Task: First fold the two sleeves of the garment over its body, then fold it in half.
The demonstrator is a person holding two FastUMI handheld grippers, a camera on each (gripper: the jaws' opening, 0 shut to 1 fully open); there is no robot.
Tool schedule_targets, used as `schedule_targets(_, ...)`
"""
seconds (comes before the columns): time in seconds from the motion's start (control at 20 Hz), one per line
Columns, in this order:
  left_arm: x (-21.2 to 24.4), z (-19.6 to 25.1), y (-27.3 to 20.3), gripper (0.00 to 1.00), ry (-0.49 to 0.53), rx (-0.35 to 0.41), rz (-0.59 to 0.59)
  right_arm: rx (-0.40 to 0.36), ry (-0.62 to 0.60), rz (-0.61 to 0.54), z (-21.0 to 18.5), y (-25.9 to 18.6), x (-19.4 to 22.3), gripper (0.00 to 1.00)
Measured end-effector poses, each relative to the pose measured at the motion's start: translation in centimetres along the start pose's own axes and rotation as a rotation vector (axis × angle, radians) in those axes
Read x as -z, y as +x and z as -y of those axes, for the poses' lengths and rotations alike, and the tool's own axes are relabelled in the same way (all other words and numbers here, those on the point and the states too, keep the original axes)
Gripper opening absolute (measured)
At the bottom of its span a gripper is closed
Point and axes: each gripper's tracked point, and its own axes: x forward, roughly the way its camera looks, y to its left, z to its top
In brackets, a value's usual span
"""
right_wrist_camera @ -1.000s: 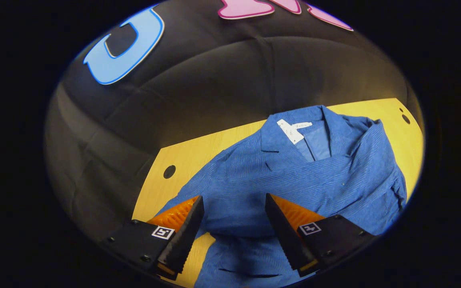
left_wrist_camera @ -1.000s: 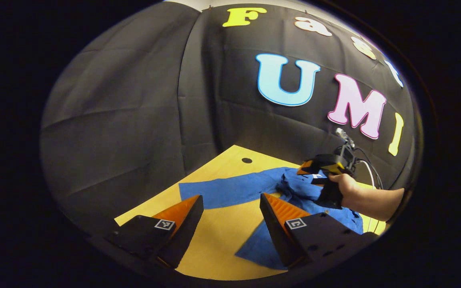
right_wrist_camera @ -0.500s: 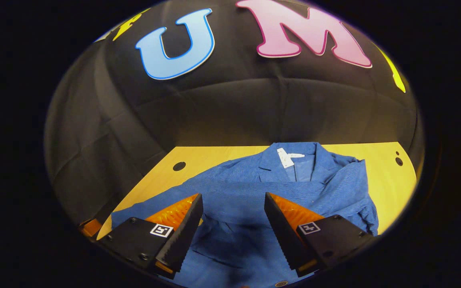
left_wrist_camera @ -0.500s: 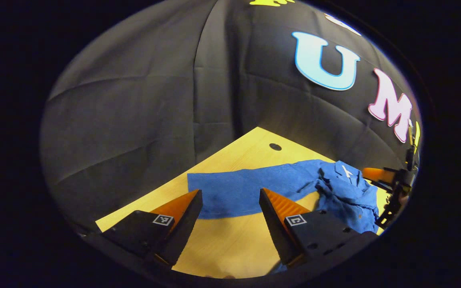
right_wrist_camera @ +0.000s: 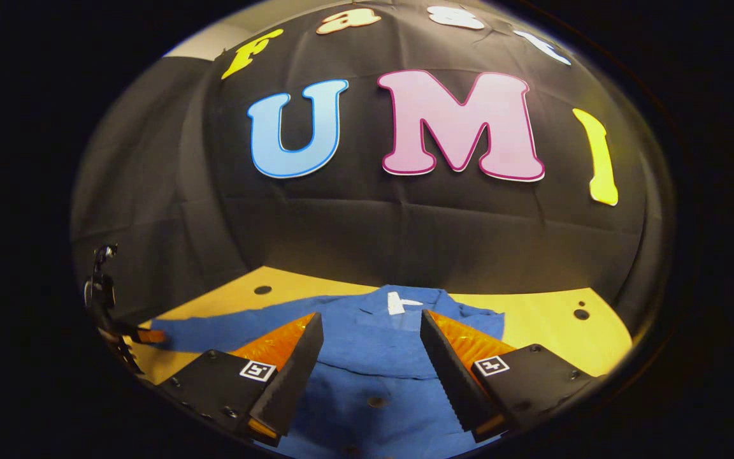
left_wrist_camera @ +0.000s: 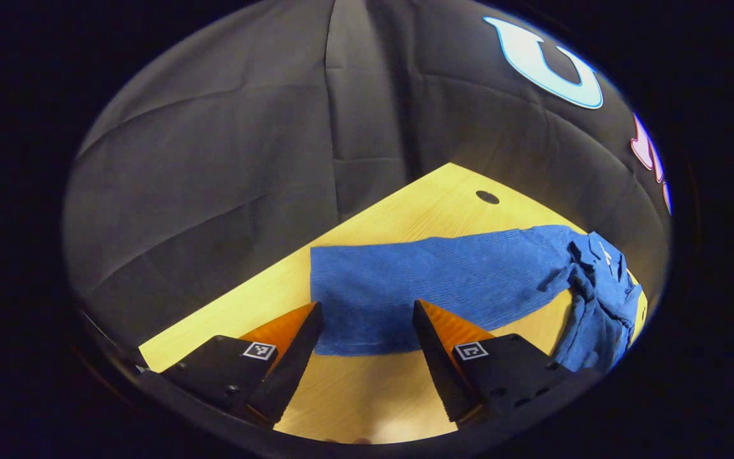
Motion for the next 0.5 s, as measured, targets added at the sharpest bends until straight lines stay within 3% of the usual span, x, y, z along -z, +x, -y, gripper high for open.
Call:
schedule_targets(0.15,-0.2,0.6,1.3,0.83,0.035,-0.054,0.018,0.017,-0.005,0.0,1.9,-1.0,0.8,0.97)
schedule_targets(0.3,-0.5,0.4,1.1,0.83,0.031,-0.041,0.029,0.044,-0.002,-0.003,3.9,-1.6,1.2,0.97)
schedule_targets(0.35,-0.8,0.3,1.2,0.8,0.042,-0.026,0.025,0.051,-0.003,0.004,4.5,-1.7,1.0,0.97)
schedule_targets(0.45,-1.0,1.1,1.4,0.61,0.084,0.016,0.004,0.069,-0.015,0.006,5.8,-1.8,1.2,0.97)
schedule_targets(0.5,-1.0,1.8,1.2,0.57,0.098,0.033,0.003,0.074,-0.016,0.003,6.1,-2.0,1.3,0.97)
